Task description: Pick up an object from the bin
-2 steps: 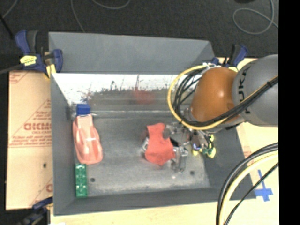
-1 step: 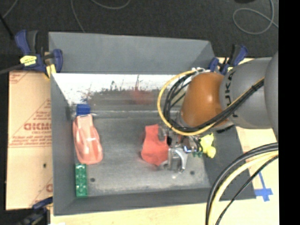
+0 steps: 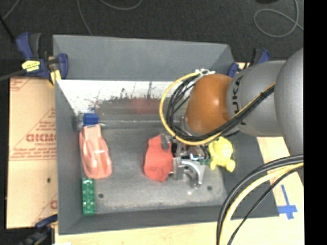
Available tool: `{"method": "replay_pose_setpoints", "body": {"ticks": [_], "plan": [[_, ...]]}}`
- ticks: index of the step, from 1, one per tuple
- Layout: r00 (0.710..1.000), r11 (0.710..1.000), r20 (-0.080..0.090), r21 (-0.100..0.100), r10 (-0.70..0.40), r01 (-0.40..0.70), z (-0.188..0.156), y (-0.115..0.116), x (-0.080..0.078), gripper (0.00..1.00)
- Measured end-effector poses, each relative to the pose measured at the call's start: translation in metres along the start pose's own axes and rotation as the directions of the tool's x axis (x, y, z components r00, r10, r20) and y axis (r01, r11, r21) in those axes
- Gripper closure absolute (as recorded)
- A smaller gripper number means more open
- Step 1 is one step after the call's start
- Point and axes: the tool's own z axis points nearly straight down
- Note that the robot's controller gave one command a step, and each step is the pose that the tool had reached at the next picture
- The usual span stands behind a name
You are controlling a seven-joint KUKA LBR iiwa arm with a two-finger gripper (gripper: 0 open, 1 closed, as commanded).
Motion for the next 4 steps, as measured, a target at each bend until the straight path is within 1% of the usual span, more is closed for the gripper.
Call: {"method": "replay_pose_setpoints", "body": {"ticks": [1, 2, 3, 4], "plan": [[1.000, 1.000, 0.006, 0.006, -0.008, 0.008, 0.006, -0.019, -0.014, 0.00], [0.993, 0.993, 0.001, 0.003, 0.115, -0.115, 0.010, -0.014, -0.019, 0.00], [0.958, 0.958, 0.009, 0.008, -0.286, 0.286, 0.011, -0.008, -0.027, 1.00], [0.958, 0.958, 0.009, 0.008, -0.287, 0.287, 0.011, -0.007, -0.027, 1.00]]}}
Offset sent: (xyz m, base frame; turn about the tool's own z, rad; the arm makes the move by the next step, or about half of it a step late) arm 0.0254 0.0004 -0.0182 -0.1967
